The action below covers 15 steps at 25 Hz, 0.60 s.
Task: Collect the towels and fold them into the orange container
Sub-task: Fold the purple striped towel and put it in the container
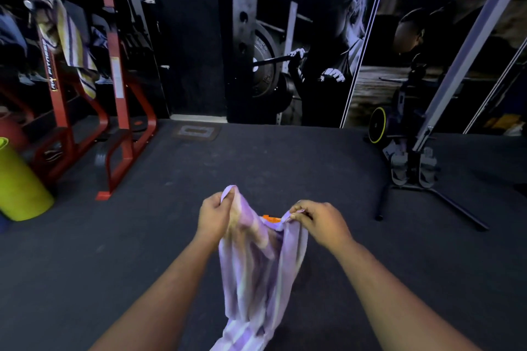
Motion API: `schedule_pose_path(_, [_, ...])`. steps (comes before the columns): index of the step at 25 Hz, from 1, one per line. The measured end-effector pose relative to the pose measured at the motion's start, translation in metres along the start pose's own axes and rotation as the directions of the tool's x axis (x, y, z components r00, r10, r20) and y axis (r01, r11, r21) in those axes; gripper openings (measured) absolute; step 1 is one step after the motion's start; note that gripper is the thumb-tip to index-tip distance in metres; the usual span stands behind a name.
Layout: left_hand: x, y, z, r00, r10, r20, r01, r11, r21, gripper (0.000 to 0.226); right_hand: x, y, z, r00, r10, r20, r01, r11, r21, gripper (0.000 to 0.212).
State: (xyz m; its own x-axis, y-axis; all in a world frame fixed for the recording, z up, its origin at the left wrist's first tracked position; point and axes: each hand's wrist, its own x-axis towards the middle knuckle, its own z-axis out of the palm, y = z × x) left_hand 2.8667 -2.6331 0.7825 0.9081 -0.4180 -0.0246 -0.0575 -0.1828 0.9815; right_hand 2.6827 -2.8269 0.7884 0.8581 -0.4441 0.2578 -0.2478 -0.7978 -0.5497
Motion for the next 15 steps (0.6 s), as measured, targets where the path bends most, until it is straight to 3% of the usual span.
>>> schedule_pose_path(3, [-0.011, -0.001, 0.005, 0.999, 0.016, 0.039, -0.013, 0.998, -0.065, 0.013, 0.004, -0.002, 0.003, 0.969, -0.199, -0.149, 0.178, 0.973, -0.146, 0.003])
schedule_pose_path(6, [-0.019, -0.003, 0.003, 0.998, -0.018, 0.062, 0.029, 0.982, -0.186, 0.017, 0.005, -0.004, 0.003, 0.993, -0.081, -0.085, 0.089, 0.991, 0.097, 0.016])
schedule_pose_path(9, [-0.029, -0.001, 0.003, 0.984, -0.072, 0.163, 0.123, 0.936, -0.330, 0.023, 0.003, -0.016, 0.008, 0.999, 0.049, -0.005, -0.044, 0.942, 0.334, 0.026])
schedule_pose_path(12, [-0.037, -0.005, 0.009, 0.940, -0.097, 0.326, 0.232, 0.884, -0.407, 0.033, 0.006, -0.033, 0.013, 0.999, 0.050, 0.004, -0.047, 0.891, 0.451, 0.025])
schedule_pose_path(15, [-0.048, -0.002, 0.016, 0.900, -0.092, 0.427, 0.268, 0.888, -0.374, 0.030, 0.013, -0.049, 0.013, 0.999, 0.031, 0.011, -0.032, 0.844, 0.536, 0.025])
